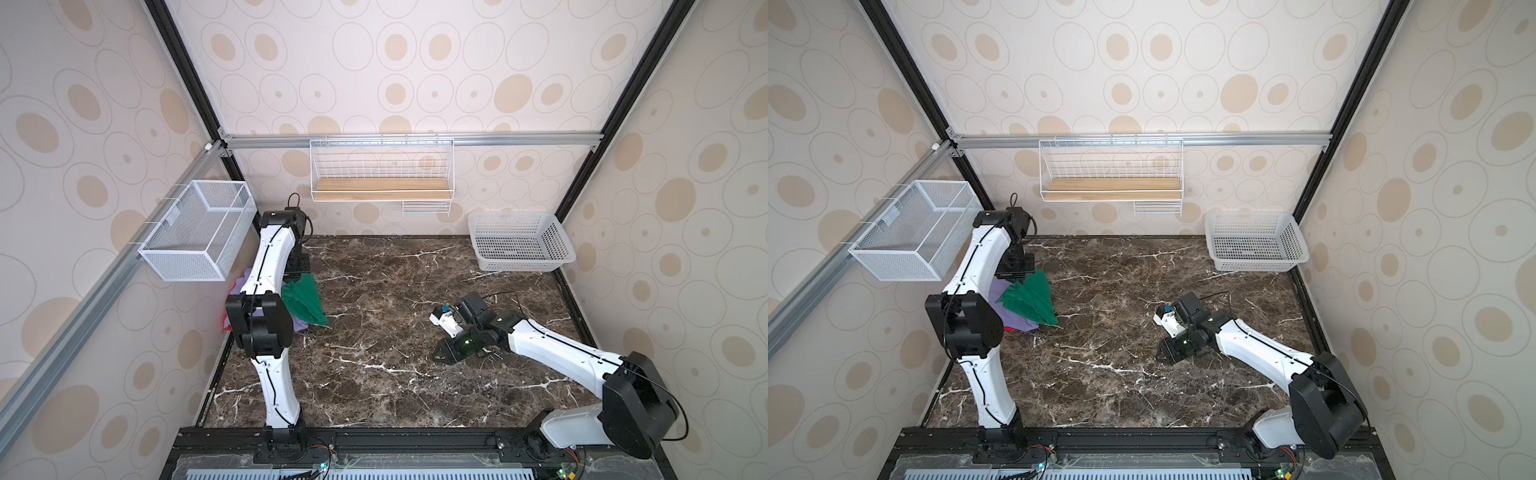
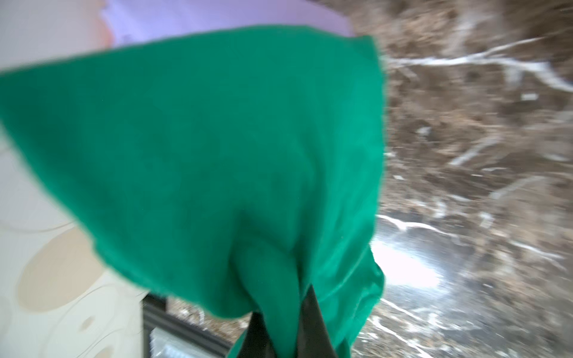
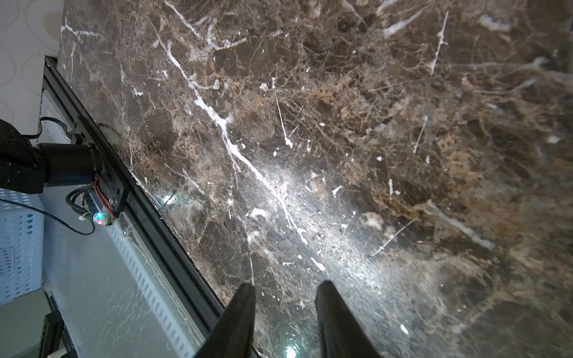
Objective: Fold and stack t-shirts
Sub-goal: Place the T-shirt at the t-shirt.
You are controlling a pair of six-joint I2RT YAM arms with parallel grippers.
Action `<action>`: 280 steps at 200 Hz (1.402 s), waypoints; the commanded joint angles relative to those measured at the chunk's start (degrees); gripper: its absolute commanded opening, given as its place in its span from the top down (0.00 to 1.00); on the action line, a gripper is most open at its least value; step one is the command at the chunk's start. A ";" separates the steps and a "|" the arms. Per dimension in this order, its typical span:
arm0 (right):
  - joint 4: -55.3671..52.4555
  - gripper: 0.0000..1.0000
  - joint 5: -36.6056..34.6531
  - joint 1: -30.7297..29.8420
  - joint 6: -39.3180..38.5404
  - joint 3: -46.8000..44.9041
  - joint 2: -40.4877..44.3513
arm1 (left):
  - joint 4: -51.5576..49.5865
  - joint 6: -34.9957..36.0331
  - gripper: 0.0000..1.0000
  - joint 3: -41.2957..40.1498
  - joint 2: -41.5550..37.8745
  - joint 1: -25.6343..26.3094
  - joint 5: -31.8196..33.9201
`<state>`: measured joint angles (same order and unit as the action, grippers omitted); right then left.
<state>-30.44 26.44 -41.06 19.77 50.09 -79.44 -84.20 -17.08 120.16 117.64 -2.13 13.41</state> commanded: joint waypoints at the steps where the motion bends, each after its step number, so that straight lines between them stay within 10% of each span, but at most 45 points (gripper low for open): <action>1: 1.33 0.62 2.23 0.21 0.36 0.83 -1.62 | -3.91 0.49 1.00 1.35 1.63 -1.01 9.21; 131: 5.03 0.62 6.51 1.74 0.62 -0.16 -6.10 | -4.54 -3.89 1.00 9.15 16.55 -6.09 33.07; 156: 5.21 0.60 6.87 1.94 0.66 -0.16 -7.50 | -4.47 -4.66 0.32 8.64 18.44 -6.22 31.59; 195: 5.30 0.58 6.72 2.35 1.37 0.07 -8.23 | -4.51 -7.05 0.12 8.88 15.50 -6.14 34.13; 256: 4.83 0.65 0.93 2.79 0.55 0.66 -2.01 | 9.25 -4.83 0.13 -12.70 -4.49 0.49 19.43; 280: 3.46 1.00 -8.56 4.55 0.43 2.39 4.23 | 24.27 -5.77 0.15 -30.08 -18.93 3.58 4.23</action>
<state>-25.21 27.55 -38.30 20.78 50.19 -81.38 -74.89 -22.02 102.15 110.30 -1.85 33.63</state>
